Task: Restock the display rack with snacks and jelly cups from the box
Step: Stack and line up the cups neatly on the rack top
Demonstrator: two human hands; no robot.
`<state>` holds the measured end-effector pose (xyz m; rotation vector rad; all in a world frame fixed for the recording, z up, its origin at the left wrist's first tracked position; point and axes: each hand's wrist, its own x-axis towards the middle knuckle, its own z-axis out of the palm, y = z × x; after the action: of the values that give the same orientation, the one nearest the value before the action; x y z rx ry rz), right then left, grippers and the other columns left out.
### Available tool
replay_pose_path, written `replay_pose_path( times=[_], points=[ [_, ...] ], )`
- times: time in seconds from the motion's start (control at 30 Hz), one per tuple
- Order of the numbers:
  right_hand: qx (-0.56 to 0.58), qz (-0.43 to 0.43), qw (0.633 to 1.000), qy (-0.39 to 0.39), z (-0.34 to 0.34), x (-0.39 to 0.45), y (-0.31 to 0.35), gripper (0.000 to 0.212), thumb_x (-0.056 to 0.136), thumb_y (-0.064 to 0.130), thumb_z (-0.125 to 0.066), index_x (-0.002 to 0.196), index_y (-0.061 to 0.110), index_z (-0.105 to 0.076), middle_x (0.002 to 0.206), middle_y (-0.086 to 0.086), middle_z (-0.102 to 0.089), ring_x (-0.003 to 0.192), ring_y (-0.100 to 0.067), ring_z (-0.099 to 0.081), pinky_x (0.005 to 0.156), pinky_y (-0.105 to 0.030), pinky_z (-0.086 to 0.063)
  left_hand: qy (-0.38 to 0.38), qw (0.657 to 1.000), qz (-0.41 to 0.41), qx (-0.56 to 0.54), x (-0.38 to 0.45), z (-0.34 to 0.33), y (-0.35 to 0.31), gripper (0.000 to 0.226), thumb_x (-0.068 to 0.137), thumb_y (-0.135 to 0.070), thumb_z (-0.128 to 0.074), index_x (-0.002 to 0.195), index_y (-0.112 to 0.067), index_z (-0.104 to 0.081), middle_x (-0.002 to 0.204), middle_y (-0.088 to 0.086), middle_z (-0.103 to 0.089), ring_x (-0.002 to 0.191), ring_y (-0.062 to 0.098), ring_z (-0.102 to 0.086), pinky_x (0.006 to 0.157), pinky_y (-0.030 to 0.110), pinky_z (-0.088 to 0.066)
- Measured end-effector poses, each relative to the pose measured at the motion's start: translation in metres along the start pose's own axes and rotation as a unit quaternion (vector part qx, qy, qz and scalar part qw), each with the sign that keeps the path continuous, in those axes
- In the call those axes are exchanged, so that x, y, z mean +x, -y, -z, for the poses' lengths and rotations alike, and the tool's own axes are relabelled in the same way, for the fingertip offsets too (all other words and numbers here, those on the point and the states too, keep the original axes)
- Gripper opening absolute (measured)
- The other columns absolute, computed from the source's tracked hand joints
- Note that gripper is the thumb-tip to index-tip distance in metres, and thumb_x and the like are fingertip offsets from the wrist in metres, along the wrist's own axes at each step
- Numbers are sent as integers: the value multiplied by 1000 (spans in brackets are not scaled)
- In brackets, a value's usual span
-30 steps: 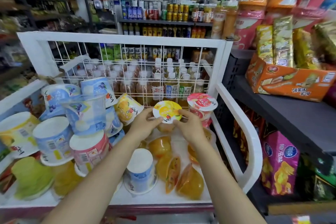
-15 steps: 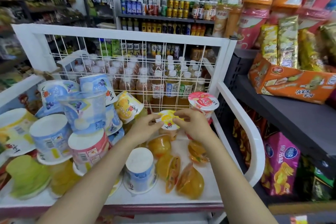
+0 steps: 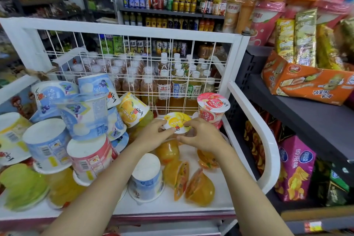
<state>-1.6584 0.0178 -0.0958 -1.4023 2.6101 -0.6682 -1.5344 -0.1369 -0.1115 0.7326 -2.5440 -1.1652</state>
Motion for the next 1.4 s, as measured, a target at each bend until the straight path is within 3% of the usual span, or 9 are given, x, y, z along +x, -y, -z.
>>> replay_pose_path(
  times=[0.13,0.3,0.5,0.67,0.83,0.93,1.1,1.27,1.4],
  points=[
    [12,-14,1000,18,0,3,1,71,77,60,-72,136,24,-55,127,4,-48,116,-14,-53,92,-28,-46,-1,1000,-10,-3,0,-1,1,51,95,-44,-60,140,-21,-53,150,-7,-39,112,5,-50,92,26,-42],
    [26,-13,1000,11,-2,3,1,75,79,58,-71,140,19,-54,132,0,-52,121,-19,-52,100,-36,-46,-1,1000,-1,-9,1,-1,3,60,93,-47,-61,146,-24,-45,153,-8,-35,128,12,-48,104,34,-42],
    [21,-9,1000,12,-1,-1,-5,75,79,61,-68,142,23,-52,121,1,-66,112,-19,-59,87,-31,-48,7,1000,18,5,7,-4,10,74,91,-54,-60,152,-20,-36,158,-7,-30,136,14,-43,111,40,-39],
    [-26,4,999,30,0,0,2,64,83,58,-63,138,26,-52,124,5,-64,115,-21,-58,98,-39,-44,9,1000,26,-9,5,-1,10,82,85,-63,-58,152,-20,-37,157,-8,-31,135,13,-44,111,44,-40],
    [78,-1,997,18,8,-2,0,64,88,48,-67,145,22,-49,140,3,-56,120,-13,-55,93,-25,-45,3,1000,17,-16,-2,7,0,65,94,-47,-60,149,-21,-40,153,-2,-37,129,12,-46,105,33,-40],
    [130,0,991,-21,16,-4,6,56,91,38,-67,142,19,-52,139,3,-56,119,-10,-55,91,-20,-41,-46,999,-21,-6,-17,18,-6,56,96,-38,-60,147,-22,-43,148,-2,-38,131,14,-43,106,31,-38],
    [197,30,979,-36,7,26,49,45,90,34,-71,131,20,-61,123,4,-65,107,-12,-62,94,-38,-52,-166,983,-54,60,-57,21,3,47,98,-30,-56,142,-15,-47,141,2,-43,131,17,-40,101,21,-29],
    [209,31,977,24,-23,75,88,73,86,39,-74,147,13,-42,148,-5,-47,135,-22,-45,108,-36,-40,-156,986,-21,46,-77,12,18,62,98,-41,-52,151,-21,-29,149,-3,-38,138,14,-34,108,25,-29],
    [211,12,974,80,-46,104,93,81,80,46,-79,145,13,-43,143,-4,-50,125,-22,-51,97,-32,-44,-157,985,13,75,-74,10,21,69,98,-46,-49,155,-19,-21,155,1,-34,141,18,-33,114,38,-32]
  ],
)
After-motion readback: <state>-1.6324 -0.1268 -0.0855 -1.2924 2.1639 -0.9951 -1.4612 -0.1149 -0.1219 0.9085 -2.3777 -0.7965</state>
